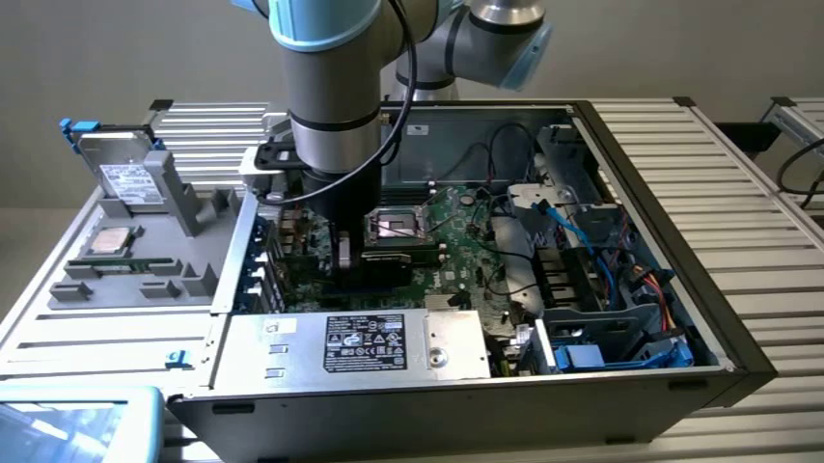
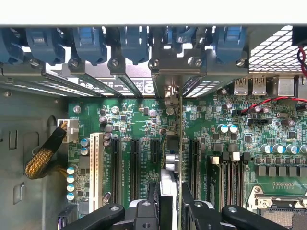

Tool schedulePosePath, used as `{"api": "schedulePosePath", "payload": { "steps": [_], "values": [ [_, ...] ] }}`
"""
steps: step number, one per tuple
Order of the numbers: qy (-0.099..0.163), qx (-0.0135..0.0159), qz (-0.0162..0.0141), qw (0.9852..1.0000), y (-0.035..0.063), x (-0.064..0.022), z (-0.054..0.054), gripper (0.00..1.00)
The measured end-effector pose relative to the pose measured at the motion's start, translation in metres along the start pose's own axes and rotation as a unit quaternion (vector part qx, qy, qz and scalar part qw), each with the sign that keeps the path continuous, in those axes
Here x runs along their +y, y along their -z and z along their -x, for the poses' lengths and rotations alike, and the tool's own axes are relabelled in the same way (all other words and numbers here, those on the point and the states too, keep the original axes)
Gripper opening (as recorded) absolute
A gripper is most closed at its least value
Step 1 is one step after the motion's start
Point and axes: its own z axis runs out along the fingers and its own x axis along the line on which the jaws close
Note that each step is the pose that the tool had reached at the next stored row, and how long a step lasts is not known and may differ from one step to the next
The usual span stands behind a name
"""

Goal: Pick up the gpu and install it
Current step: 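Insert the gpu into the slot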

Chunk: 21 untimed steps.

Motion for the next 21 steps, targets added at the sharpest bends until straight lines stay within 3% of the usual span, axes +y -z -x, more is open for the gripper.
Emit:
{"api": "schedulePosePath", "payload": {
  "steps": [21],
  "values": [
    [-0.004,-0.0001,0.0004,1.0000,-0.0004,-0.0007,-0.0003,0.28]
  ]
}}
